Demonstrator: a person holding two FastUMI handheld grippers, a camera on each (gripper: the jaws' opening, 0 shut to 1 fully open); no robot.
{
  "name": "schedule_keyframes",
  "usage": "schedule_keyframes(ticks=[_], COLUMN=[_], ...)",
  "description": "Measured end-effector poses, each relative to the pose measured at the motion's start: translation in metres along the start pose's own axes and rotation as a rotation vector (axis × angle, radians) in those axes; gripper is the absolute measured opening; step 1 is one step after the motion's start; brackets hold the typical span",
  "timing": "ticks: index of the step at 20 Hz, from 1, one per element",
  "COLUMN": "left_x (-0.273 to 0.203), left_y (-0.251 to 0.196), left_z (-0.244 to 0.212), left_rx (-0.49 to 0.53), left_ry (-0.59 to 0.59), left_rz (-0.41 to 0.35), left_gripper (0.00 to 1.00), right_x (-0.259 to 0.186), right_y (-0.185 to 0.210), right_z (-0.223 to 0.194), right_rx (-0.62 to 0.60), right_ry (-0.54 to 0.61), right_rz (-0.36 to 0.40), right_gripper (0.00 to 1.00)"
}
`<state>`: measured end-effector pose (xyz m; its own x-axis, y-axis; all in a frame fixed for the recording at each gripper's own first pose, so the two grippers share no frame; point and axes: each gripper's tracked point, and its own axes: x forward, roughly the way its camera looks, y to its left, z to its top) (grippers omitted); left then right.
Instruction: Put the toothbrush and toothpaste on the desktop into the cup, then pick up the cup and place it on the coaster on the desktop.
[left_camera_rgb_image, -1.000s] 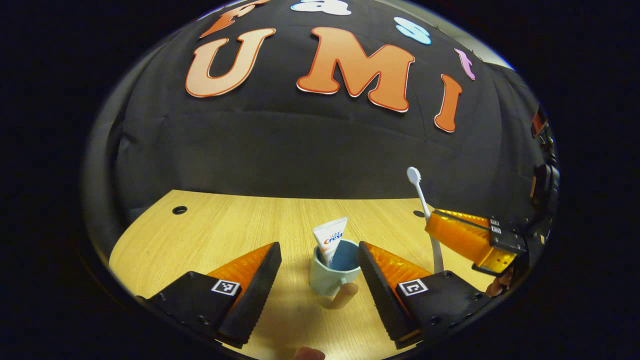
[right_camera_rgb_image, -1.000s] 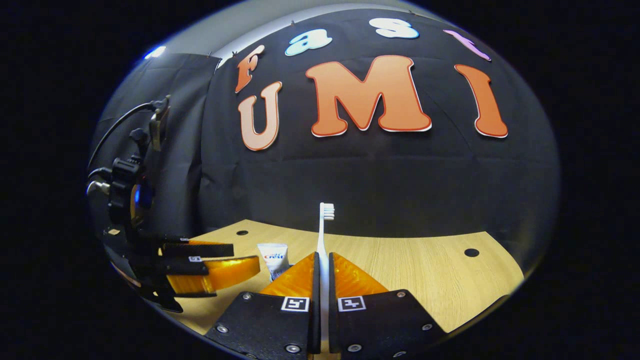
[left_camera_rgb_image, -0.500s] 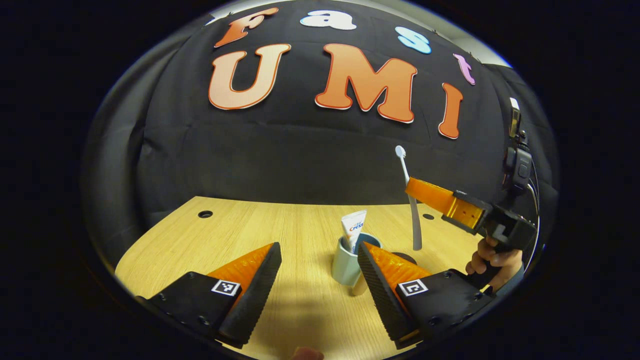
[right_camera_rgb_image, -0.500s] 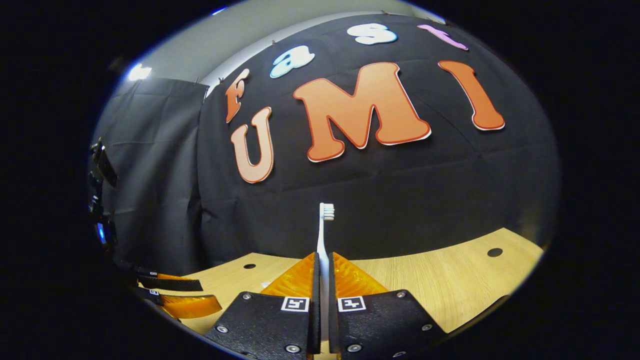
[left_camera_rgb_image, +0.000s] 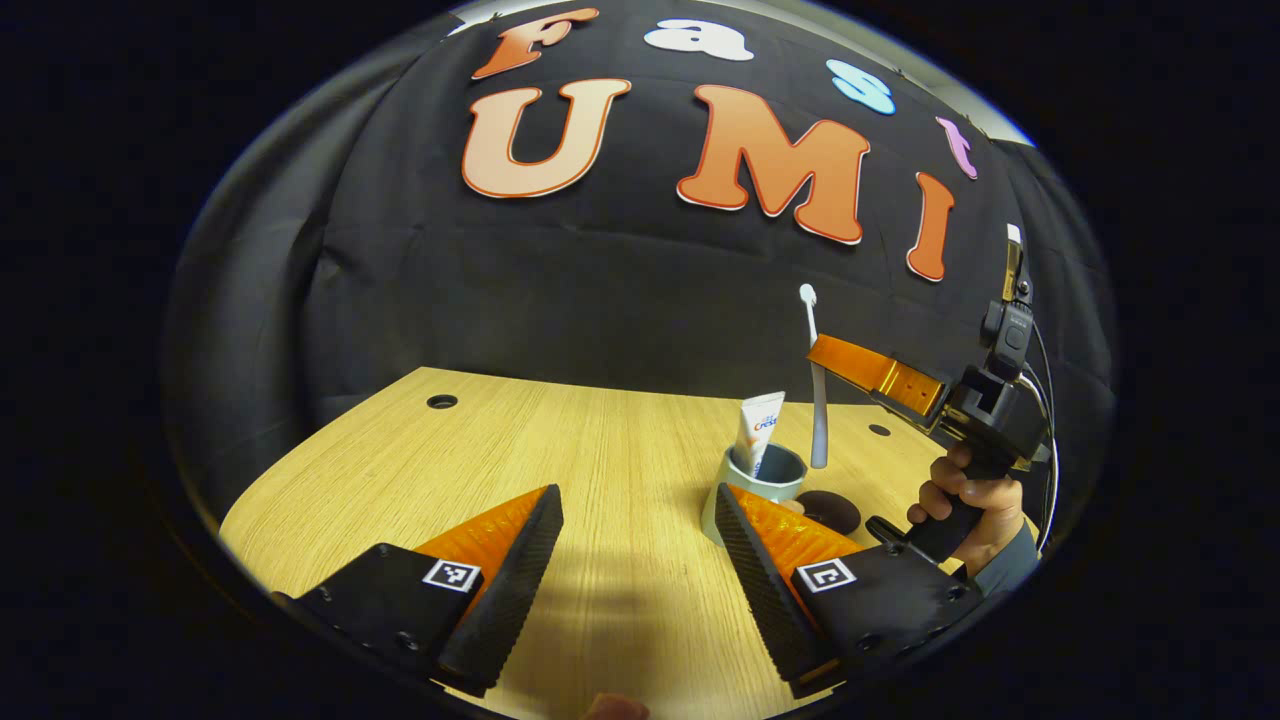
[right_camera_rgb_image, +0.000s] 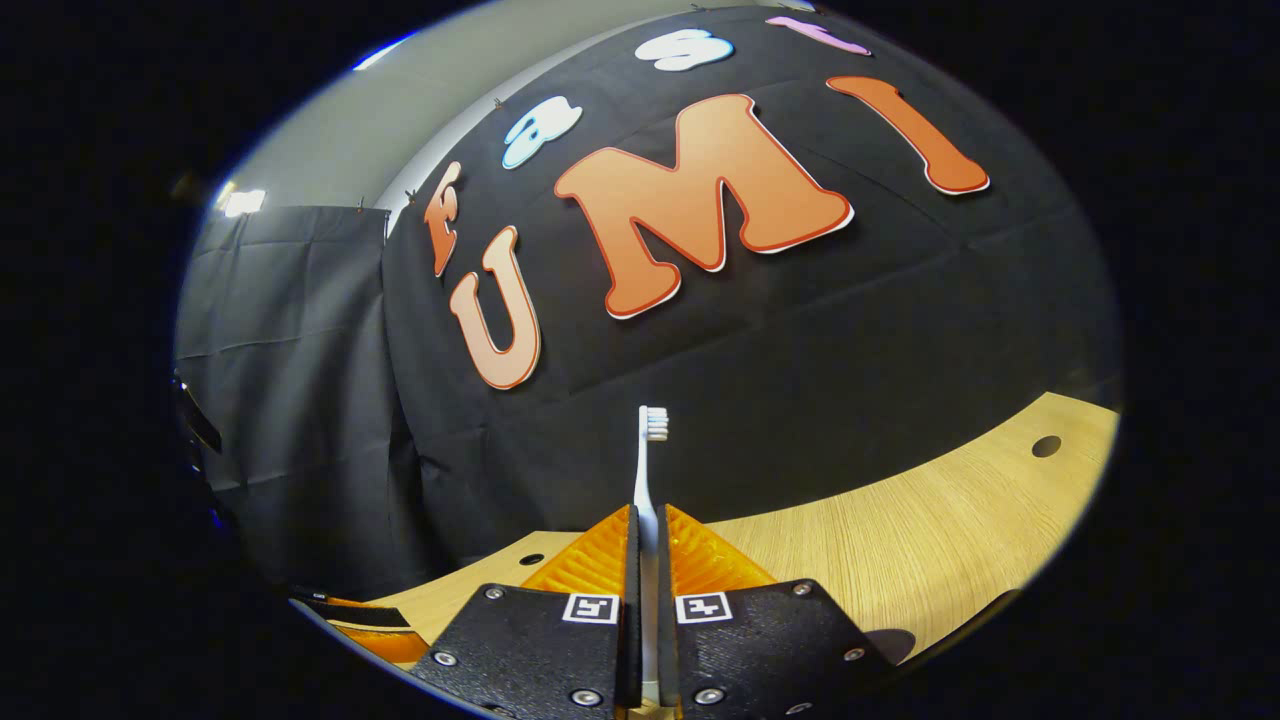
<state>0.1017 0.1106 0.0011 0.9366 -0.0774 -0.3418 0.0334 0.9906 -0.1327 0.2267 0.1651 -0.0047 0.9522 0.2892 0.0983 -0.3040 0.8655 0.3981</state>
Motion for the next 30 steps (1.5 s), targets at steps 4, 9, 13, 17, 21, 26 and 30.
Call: schedule_keyframes(ticks=[4,9,13,17,21,26,30], left_x=[0.001,0.002,0.003,0.003,0.0,0.005,0.012], left_y=[0.005,0.005,0.001,-0.006,-0.013,-0.035,-0.062], left_z=[-0.006,-0.018,-0.023,-0.017,-0.014,-0.004,0.009], left_rx=[-0.025,-0.057,-0.075,-0.073,-0.075,-0.066,-0.073], left_ry=[0.007,0.029,0.049,0.033,0.035,0.062,0.091], left_rz=[0.005,0.001,-0.008,-0.017,-0.006,-0.023,-0.089], left_gripper=[0.99,0.99,0.99,0.99,0.99,0.99,0.99], right_x=[0.01,0.009,0.004,-0.009,-0.025,-0.047,-0.068], right_y=[-0.008,-0.017,-0.019,-0.023,-0.032,-0.045,-0.055], right_z=[-0.019,-0.041,-0.04,-0.042,-0.044,-0.026,-0.012], right_rx=[0.007,-0.021,-0.026,-0.047,-0.035,-0.053,-0.111], right_ry=[0.02,0.075,0.081,0.104,0.127,0.113,0.111], right_rz=[-0.019,-0.029,-0.031,-0.035,-0.037,-0.037,-0.033], right_gripper=[0.06,0.07,0.07,0.08,0.07,0.16,0.5])
